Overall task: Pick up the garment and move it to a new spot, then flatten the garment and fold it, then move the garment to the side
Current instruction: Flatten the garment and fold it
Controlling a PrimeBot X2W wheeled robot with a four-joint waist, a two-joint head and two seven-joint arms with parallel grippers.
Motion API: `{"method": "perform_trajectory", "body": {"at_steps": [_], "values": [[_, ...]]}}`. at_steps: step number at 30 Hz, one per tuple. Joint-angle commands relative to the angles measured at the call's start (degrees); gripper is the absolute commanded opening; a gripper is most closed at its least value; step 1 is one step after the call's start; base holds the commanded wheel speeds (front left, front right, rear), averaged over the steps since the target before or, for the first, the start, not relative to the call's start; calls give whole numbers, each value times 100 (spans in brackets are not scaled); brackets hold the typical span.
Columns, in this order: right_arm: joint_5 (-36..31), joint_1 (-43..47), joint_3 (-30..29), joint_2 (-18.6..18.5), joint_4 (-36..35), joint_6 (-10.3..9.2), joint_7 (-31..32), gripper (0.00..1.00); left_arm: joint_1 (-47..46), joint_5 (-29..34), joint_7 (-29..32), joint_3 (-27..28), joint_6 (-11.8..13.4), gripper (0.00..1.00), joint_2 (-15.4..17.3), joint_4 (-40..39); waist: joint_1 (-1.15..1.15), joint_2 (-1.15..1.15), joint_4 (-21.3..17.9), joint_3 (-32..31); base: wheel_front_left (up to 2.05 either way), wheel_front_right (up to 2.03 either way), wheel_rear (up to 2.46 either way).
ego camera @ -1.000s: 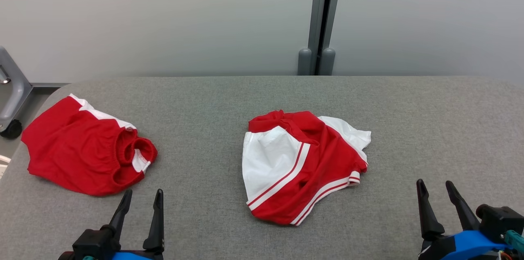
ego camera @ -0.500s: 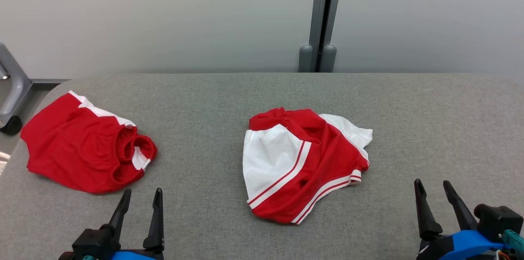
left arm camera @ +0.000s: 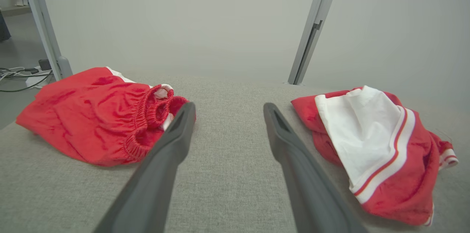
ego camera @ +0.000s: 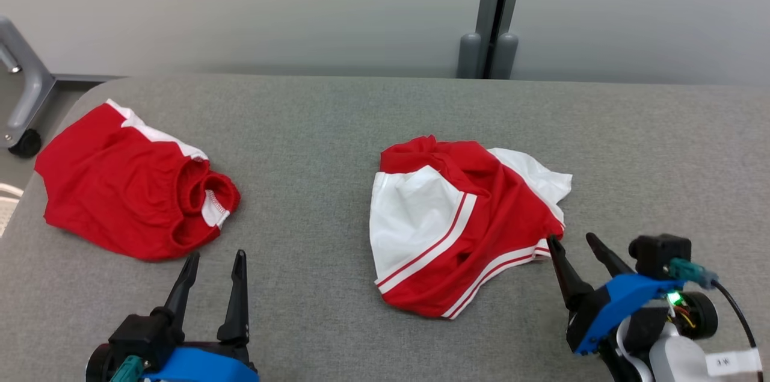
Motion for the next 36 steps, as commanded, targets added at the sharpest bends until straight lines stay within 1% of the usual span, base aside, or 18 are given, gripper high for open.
{"method": "perform_trajectory", "body": {"at_steps": [1,9,12,15,16,17,18,22,26,30,36], "values": [[-50,-175,-30,-31,109,1,58,100,-102,8,-21,13,-19,100,-9,-25,0,0,68,73,0,0,0],[-189,-884,-71,-28,1394,1,369,100,-200,109,-42,-63,-42,100,-83,-53,0,0,274,294,0,0,0],[-131,-1116,-119,-27,1821,1,284,100,-252,116,-43,-95,-68,100,-105,-31,0,0,354,365,0,0,0],[24,-1316,-16,-27,2184,1,132,100,-281,137,-47,-97,-93,100,-114,-7,0,0,416,402,0,0,0],[89,-1383,35,-27,2280,1,60,71,-286,128,-47,-91,-99,100,-122,6,0,0,429,407,0,0,0],[121,-1448,62,-30,2348,1,-57,31,-290,119,-45,-92,-112,100,-132,14,0,0,444,410,0,0,0],[117,-1502,88,-31,2419,1,-149,0,-293,110,-46,-93,-115,100,-138,28,0,0,459,407,0,0,0],[-20,-1674,47,-28,2496,1,-621,0,-251,104,-50,-81,-137,100,-162,76,0,0,502,320,0,0,0],[-123,-1890,123,-27,2241,1,-860,0,-183,119,-51,-62,-143,100,-155,105,0,0,507,198,0,0,0],[-26,-2219,462,-26,1701,1,-797,0,-175,139,-53,-39,-146,100,-158,77,0,0,518,126,0,0,0],[134,-2976,1219,-28,757,1,-470,0,-182,162,-53,-33,-154,100,-166,51,0,0,576,80,0,0,0]]}}
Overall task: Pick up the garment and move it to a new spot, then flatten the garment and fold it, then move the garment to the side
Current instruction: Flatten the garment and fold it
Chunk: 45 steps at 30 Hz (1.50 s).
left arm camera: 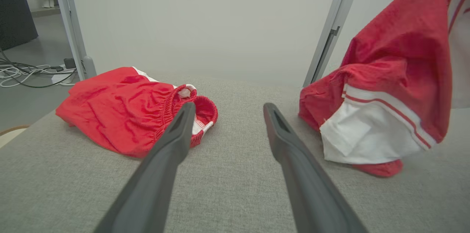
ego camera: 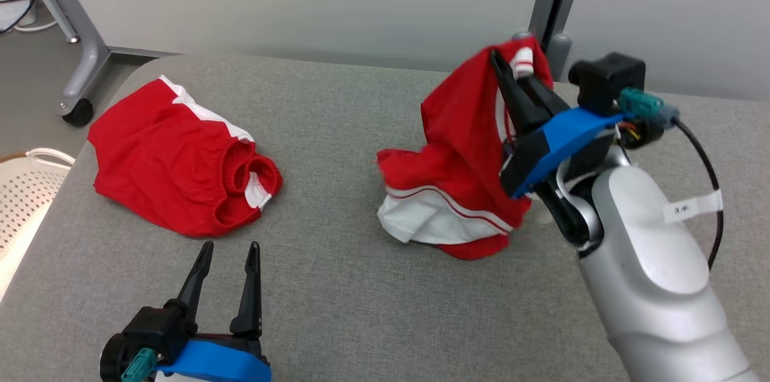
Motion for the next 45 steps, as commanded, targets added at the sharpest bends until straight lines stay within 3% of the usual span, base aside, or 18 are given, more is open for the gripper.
{"method": "perform_trajectory", "body": {"at_steps": [1,12,17,22,28,35,41,45], "values": [[58,-251,128,-24,-158,1,53,0,-18,46,-25,13,-14,100,-3,-14,0,0,28,1,0,0,0],[587,-1751,935,-24,-893,1,-59,0,-60,60,-26,29,-25,100,-29,-39,0,0,223,25,0,0,0],[497,-2189,609,-37,-1019,1,-266,0,-48,79,-25,55,-22,100,-46,-69,0,0,237,60,0,0,0],[326,-1943,105,-250,-927,1,-126,0,-70,94,-23,69,-29,100,-74,-106,0,0,236,120,0,0,0],[-12,-1103,-693,-692,-466,1,207,0,-129,118,-22,103,-63,100,-104,-135,0,0,226,291,0,0,0],[-452,-678,-1425,-1084,623,2,-52,0,-310,193,-22,73,-163,100,-161,-135,0,0,371,542,0,0,0],[-913,-1038,-1686,-1389,1355,1,-573,0,-442,288,-22,-16,-247,100,-247,-91,0,0,630,728,0,0,0],[-951,-1304,-1369,-1523,1564,1,-1149,0,-464,334,-22,-44,-283,100,-278,-63,0,0,786,809,0,0,0]]}}
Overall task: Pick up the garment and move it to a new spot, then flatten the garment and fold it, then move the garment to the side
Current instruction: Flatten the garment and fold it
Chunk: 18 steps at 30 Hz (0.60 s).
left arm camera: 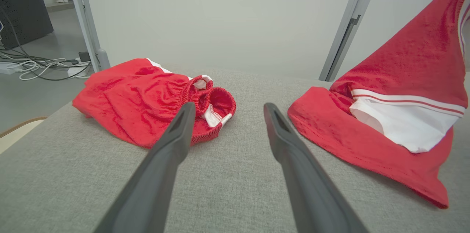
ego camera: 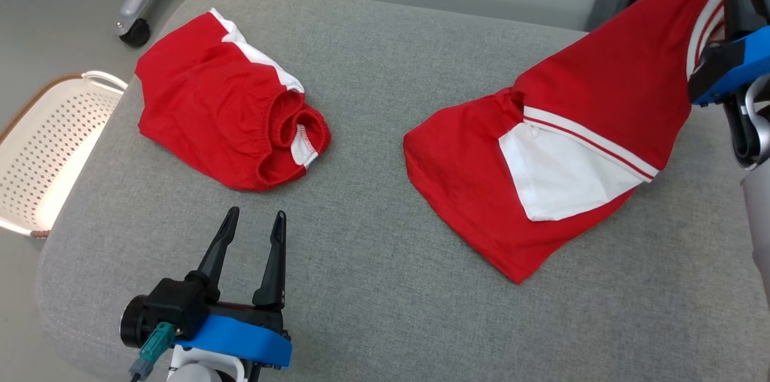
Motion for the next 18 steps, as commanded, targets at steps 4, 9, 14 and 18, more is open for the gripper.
{"method": "perform_trajectory", "body": {"at_steps": [4,9,14,18], "values": [[247,-225,603,-202,-13,0,-379,0,-30,51,-17,51,-28,100,1,-33,-1,-1,83,88,0,0,0],[454,-144,944,-582,368,0,-291,0,-16,95,-17,91,-42,100,-16,-45,-1,-1,55,110,0,0,0],[559,-23,375,-712,1115,0,111,100,-46,123,-17,84,-48,100,-23,-33,-1,-1,-46,104,0,0,0],[425,56,-70,-627,1590,1,446,100,-59,141,-17,103,-50,100,-16,-22,-1,-1,-152,66,0,0,0]]}}
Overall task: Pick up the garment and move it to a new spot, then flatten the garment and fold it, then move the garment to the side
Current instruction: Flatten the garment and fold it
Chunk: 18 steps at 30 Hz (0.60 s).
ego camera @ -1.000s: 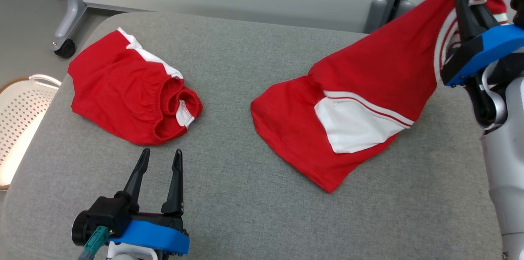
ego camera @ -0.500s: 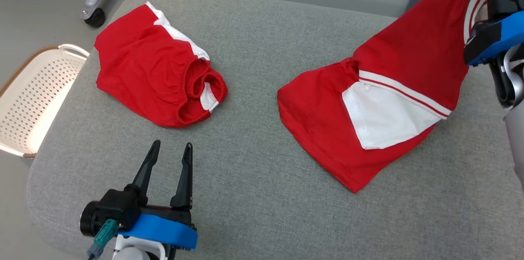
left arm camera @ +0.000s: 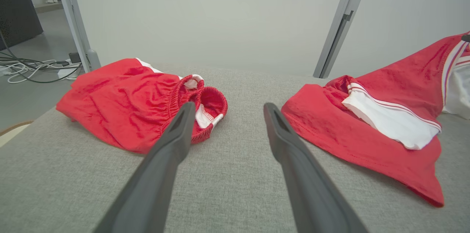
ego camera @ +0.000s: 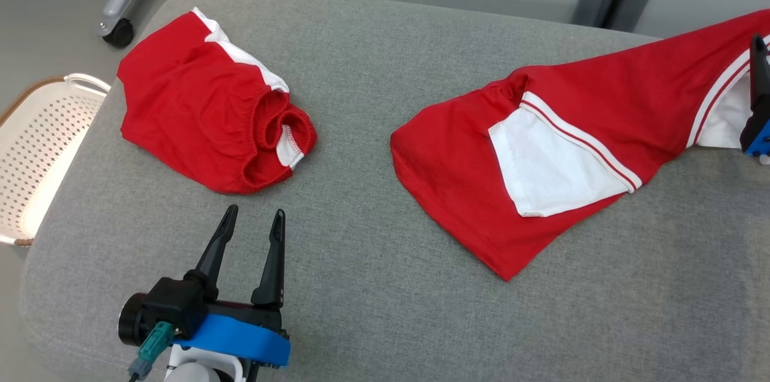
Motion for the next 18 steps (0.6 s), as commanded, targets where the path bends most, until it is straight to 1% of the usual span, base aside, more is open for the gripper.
{"method": "perform_trajectory", "body": {"at_steps": [1,4,7,10,14,16,18], "values": [[-40,74,-87,70,105,1,116,100,-52,37,-17,33,9,100,15,5,0,-1,-47,-38,0,0,0],[-210,167,-303,191,357,1,552,100,-16,36,-17,54,27,100,34,18,0,-1,-131,-114,0,0,0],[-361,280,-294,451,328,2,822,100,35,29,-17,75,41,100,52,23,0,-1,-221,-197,0,0,0],[-447,548,-23,763,-8,1,836,100,70,6,-17,89,47,100,67,18,0,-1,-305,-265,0,0,0],[-331,1044,474,1158,-580,1,970,100,105,-27,-17,102,83,100,74,11,0,-1,-393,-322,0,0,0],[-249,1310,732,1286,-859,1,1088,100,105,-44,-17,100,94,100,79,14,0,-1,-409,-328,0,0,0],[-278,1528,915,1323,-1127,0,1174,100,97,-50,-17,93,99,100,88,13,0,-1,-412,-332,0,0,0]]}}
